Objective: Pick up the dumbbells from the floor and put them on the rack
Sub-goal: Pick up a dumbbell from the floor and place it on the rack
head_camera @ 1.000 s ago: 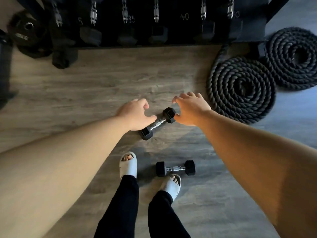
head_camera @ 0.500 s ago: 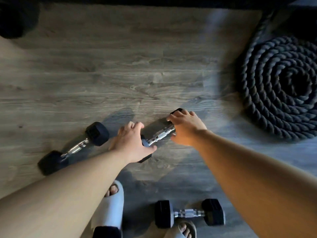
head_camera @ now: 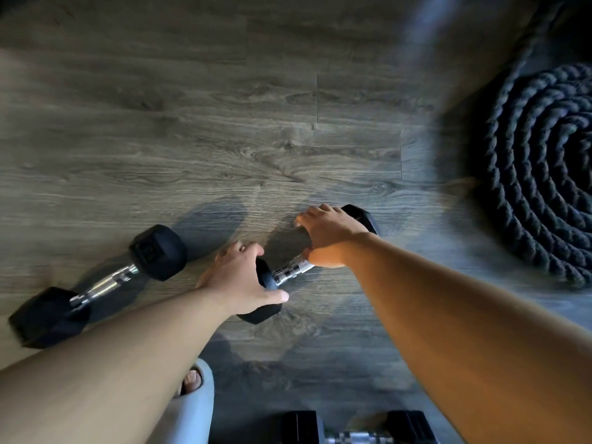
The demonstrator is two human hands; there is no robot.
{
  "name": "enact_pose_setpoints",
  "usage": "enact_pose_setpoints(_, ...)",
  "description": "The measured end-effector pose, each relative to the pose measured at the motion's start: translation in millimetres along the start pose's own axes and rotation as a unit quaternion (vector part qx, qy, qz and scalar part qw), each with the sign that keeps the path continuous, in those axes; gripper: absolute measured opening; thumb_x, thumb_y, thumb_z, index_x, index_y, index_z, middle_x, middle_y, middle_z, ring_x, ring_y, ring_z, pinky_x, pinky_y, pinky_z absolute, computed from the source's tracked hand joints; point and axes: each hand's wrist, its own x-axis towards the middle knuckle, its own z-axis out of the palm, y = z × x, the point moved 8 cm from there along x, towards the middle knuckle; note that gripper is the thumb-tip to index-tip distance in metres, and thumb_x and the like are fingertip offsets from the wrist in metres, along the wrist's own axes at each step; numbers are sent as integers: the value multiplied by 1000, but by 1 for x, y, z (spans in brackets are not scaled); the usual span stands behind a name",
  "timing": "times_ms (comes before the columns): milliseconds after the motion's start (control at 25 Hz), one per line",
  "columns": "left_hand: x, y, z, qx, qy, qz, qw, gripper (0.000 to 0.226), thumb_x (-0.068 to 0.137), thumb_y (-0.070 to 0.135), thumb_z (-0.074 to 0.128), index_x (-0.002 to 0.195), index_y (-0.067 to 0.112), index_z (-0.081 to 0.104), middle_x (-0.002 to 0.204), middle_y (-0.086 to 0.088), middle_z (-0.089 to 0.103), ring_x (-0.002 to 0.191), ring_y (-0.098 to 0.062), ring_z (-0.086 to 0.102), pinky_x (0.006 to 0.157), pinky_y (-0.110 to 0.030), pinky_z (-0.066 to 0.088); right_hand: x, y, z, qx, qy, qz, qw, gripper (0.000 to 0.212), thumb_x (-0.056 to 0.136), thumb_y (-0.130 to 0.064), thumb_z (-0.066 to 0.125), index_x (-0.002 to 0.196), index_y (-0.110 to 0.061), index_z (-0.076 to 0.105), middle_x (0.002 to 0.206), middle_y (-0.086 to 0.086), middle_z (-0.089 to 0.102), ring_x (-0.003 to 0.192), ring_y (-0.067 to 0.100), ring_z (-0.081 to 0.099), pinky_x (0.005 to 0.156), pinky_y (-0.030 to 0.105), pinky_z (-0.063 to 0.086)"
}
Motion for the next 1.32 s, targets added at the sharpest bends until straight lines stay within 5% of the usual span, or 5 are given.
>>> enact_pose_setpoints(200,1,-10,11,-25,-21,9,999,116,34,83,73,135,32,45,116,8,42,110,-20,48,89,-39,47,9,-17,22,-126,-55,-49,989,57,85,-40,57,139,-21,52,139,2,59,127,25,51,106,43,42)
enact_pose_setpoints(560,4,-8,23,23,-21,20,999,116,41,63,81,142,27,37,132,1,45,120,-29,47,91,-42,50,17,-30,46,-116,-201,-28,972,19,82,-24,73,98,-16,68,85,1,63,90,30,70,72,40,60)
enact_pose_setpoints(680,5,-6,20,41,-28,30,998,109,41,63,79,136,27,38,125,2,45,114,-27,50,88,-42,51,18,-25,47,-101,-174,-4,980,21,82,-26,76,75,-19,58,70,-3,52,76,27,63,61,34,50)
enact_pose_setpoints(880,10,1,3,85,-9,78,993,91,39,62,75,117,31,40,106,8,44,97,-23,54,74,-40,53,14,-15,46,-93,-154,30,983,27,87,-32,72,110,-19,69,107,5,70,92,30,68,65,33,45)
enact_pose_setpoints(1320,-60,116,-168,288,46,211,933,120,50,48,90,151,32,26,148,0,34,137,-28,35,99,-45,48,-99,-20,-104,120,-3,181,976,15,87,-32,66,91,-24,54,86,5,60,76,29,58,64,30,42)
